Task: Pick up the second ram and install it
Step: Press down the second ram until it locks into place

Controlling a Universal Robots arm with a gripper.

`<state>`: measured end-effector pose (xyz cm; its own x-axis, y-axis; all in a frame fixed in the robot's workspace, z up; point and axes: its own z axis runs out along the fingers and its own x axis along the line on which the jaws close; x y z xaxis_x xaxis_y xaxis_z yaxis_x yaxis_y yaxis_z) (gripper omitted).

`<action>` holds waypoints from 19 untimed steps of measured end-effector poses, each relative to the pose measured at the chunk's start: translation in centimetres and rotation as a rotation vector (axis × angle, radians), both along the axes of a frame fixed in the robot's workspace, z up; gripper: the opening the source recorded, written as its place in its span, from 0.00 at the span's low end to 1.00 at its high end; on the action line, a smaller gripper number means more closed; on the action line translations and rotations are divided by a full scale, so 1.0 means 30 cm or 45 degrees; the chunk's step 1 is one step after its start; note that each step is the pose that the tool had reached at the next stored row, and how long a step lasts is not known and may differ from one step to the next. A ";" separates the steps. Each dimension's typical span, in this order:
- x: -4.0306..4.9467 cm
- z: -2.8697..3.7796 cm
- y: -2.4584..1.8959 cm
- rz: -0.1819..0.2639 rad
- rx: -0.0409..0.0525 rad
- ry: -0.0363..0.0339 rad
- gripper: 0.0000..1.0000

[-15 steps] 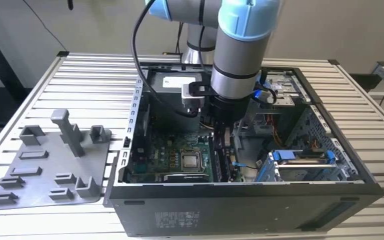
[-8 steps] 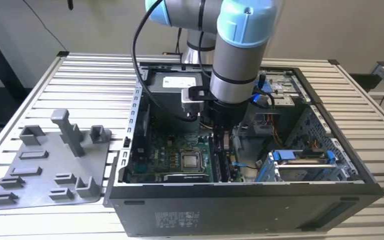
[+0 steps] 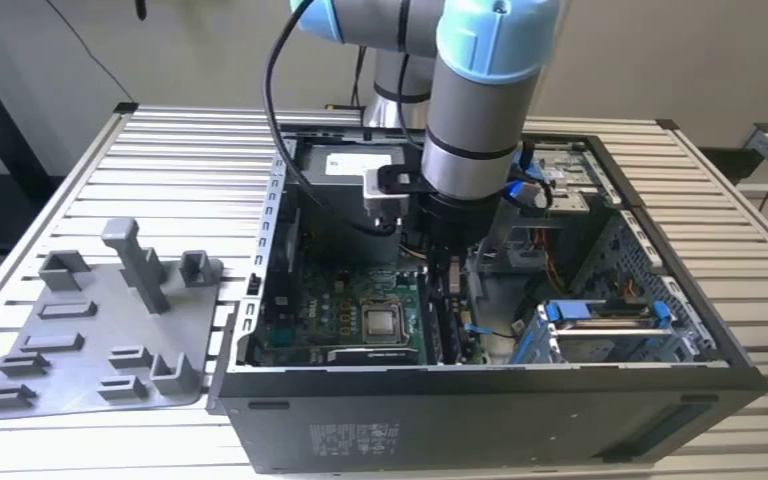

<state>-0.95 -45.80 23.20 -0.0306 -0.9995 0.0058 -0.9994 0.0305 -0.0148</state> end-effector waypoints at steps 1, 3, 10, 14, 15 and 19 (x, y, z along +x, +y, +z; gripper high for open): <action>0.000 0.009 0.000 0.000 0.000 0.0000 0.11; 0.000 0.025 0.000 0.000 0.000 -0.0001 0.11; 0.000 0.075 0.000 0.000 -0.001 0.0001 0.11; 0.000 0.108 0.000 0.000 -0.001 0.0001 0.11; 0.000 0.112 0.000 0.000 -0.001 0.0001 0.11; 0.000 0.119 0.000 0.000 0.000 0.0000 0.11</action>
<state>-0.95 -45.81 26.76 -0.0304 -0.9995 0.0061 -0.9994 0.0303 -0.0148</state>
